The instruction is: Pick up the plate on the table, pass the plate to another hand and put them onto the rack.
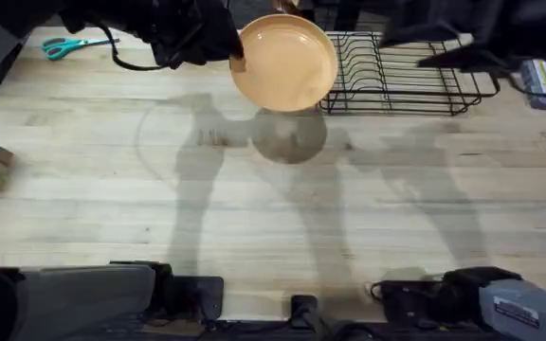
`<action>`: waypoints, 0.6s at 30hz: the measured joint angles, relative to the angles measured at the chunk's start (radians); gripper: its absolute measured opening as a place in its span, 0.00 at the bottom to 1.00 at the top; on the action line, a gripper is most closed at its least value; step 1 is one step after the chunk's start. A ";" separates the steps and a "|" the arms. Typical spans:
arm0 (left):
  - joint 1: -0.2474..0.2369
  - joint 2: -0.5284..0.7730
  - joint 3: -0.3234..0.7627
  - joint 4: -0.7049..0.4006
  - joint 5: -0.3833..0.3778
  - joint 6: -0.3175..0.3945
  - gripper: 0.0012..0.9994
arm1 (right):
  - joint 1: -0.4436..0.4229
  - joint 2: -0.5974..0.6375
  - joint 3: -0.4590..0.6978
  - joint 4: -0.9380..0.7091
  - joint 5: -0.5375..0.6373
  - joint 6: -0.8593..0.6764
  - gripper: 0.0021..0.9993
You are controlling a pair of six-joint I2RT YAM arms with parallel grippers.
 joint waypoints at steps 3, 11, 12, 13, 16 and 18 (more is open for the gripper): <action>-0.007 0.000 0.000 0.000 0.001 0.000 0.04 | 0.058 0.040 0.000 0.045 -0.021 0.014 0.99; -0.007 0.000 0.000 0.000 0.004 0.000 0.04 | 0.152 0.187 0.000 0.147 -0.038 0.046 0.99; -0.007 0.000 0.000 0.000 0.004 0.000 0.04 | 0.157 0.200 0.000 0.149 -0.038 0.049 0.99; -0.007 0.000 0.000 0.000 0.004 0.000 0.04 | 0.160 0.212 0.000 0.150 -0.038 0.052 0.99; -0.007 0.000 0.000 0.000 0.004 0.000 0.04 | 0.165 0.239 0.000 0.150 -0.039 0.055 0.99; -0.007 0.000 0.000 0.000 0.004 0.000 0.04 | 0.166 0.250 0.000 0.153 -0.041 0.056 0.98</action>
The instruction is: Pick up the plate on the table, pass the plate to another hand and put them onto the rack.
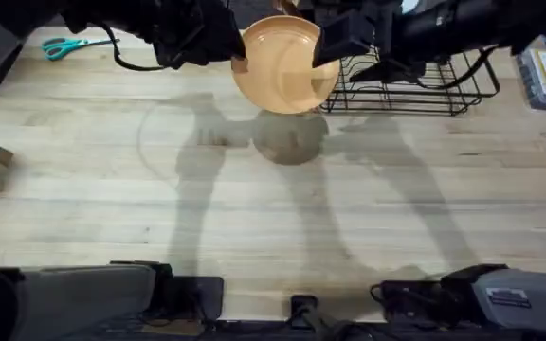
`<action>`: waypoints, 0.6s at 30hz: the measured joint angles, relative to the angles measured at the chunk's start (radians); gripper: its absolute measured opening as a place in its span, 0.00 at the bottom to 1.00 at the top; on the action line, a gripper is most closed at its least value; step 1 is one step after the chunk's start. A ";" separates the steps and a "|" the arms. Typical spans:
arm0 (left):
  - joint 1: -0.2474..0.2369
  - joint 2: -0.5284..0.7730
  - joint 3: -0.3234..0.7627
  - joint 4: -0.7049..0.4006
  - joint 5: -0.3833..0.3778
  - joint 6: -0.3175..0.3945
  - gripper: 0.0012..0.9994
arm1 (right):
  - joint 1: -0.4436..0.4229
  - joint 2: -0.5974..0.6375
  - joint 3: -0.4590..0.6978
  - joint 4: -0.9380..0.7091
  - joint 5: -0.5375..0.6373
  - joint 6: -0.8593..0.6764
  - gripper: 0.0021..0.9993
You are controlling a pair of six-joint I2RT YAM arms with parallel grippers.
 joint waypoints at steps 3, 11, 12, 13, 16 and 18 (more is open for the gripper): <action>0.000 0.000 0.000 0.000 0.000 0.000 0.04 | 0.000 0.013 0.000 0.004 0.000 0.003 0.94; 0.000 0.000 -0.001 0.000 0.000 0.000 0.04 | 0.000 0.024 0.000 0.025 -0.001 0.008 0.64; 0.000 0.000 -0.001 0.000 0.000 0.000 0.04 | 0.000 0.024 0.000 0.032 -0.001 0.009 0.52; 0.000 0.000 -0.001 0.000 0.000 0.000 0.04 | 0.000 0.024 0.000 0.037 -0.001 0.011 0.39; 0.000 0.000 -0.001 0.000 0.000 0.000 0.04 | 0.000 0.024 0.000 0.050 -0.001 0.011 0.11; 0.000 0.000 -0.001 0.000 0.003 0.000 0.04 | 0.000 0.024 0.000 0.053 -0.003 0.013 0.04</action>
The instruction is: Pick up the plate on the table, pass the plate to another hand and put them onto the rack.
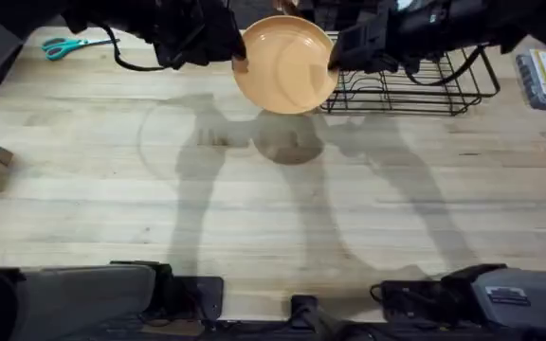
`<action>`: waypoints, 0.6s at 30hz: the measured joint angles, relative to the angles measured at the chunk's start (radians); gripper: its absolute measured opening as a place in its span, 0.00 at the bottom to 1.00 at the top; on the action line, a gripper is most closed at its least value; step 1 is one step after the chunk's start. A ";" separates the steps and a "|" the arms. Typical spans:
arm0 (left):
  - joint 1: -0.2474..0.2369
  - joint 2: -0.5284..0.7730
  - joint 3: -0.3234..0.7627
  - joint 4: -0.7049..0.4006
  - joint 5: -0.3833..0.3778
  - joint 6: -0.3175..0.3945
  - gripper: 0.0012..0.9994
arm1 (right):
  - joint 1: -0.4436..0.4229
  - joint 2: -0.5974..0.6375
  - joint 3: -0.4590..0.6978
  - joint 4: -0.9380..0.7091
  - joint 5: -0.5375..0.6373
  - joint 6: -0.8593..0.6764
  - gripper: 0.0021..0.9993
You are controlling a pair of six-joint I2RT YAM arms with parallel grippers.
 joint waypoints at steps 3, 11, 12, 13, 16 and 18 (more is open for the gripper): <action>0.000 0.000 0.000 0.000 0.000 0.000 0.04 | 0.000 0.000 0.000 0.000 -0.001 0.000 0.03; 0.000 0.000 0.000 0.000 0.002 0.002 0.41 | 0.000 0.000 0.000 -0.001 0.000 0.000 0.03; 0.000 0.000 0.000 0.001 0.002 0.002 0.58 | 0.000 0.000 0.000 -0.001 0.000 0.000 0.03; 0.000 0.000 0.000 0.001 0.002 0.002 0.73 | 0.000 0.000 0.000 -0.001 0.000 0.000 0.03; 0.000 0.000 0.000 0.000 0.004 0.000 0.99 | 0.000 0.000 0.000 -0.001 0.000 0.000 0.03; 0.000 0.000 0.000 0.001 0.004 0.000 0.99 | 0.000 0.000 0.000 -0.001 0.000 0.000 0.03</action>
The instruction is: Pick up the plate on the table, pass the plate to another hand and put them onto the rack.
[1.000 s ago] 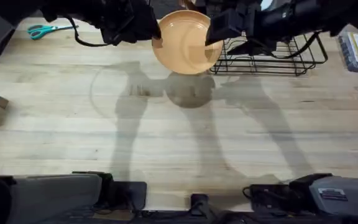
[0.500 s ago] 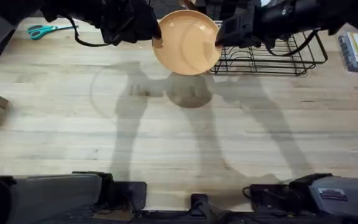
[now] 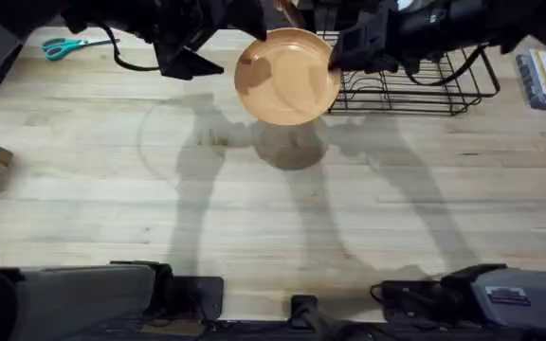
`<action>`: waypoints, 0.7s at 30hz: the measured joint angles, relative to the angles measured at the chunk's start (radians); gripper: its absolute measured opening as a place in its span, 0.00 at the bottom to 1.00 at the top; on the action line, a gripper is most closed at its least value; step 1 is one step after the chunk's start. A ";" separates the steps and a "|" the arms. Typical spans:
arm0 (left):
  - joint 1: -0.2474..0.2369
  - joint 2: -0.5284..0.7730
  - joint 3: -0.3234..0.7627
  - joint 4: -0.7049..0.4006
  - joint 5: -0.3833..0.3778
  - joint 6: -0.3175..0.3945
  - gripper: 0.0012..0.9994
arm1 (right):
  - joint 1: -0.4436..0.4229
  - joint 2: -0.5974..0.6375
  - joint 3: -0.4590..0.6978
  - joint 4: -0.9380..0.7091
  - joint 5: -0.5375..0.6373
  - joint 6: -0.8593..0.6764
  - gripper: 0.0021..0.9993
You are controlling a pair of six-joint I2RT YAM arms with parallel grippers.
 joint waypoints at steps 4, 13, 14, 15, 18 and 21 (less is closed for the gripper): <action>0.000 0.000 0.000 0.000 0.000 0.000 0.99 | 0.000 0.000 0.000 0.000 0.009 0.000 0.03; 0.004 0.000 0.000 0.000 0.000 0.000 0.99 | -0.008 0.000 0.000 0.000 0.145 -0.015 0.03; 0.007 0.000 0.000 0.000 0.000 0.000 0.99 | -0.014 0.000 0.000 0.001 0.161 -0.025 0.03; 0.011 0.000 0.000 0.000 0.000 0.000 1.00 | -0.022 0.000 0.000 0.001 0.173 -0.035 0.03; 0.020 0.000 0.000 0.015 0.000 0.000 1.00 | -0.132 -0.016 0.000 0.002 0.220 -0.133 0.03; 0.020 0.000 0.000 0.023 0.000 0.000 0.99 | -0.183 -0.057 0.000 0.003 0.225 -0.158 0.03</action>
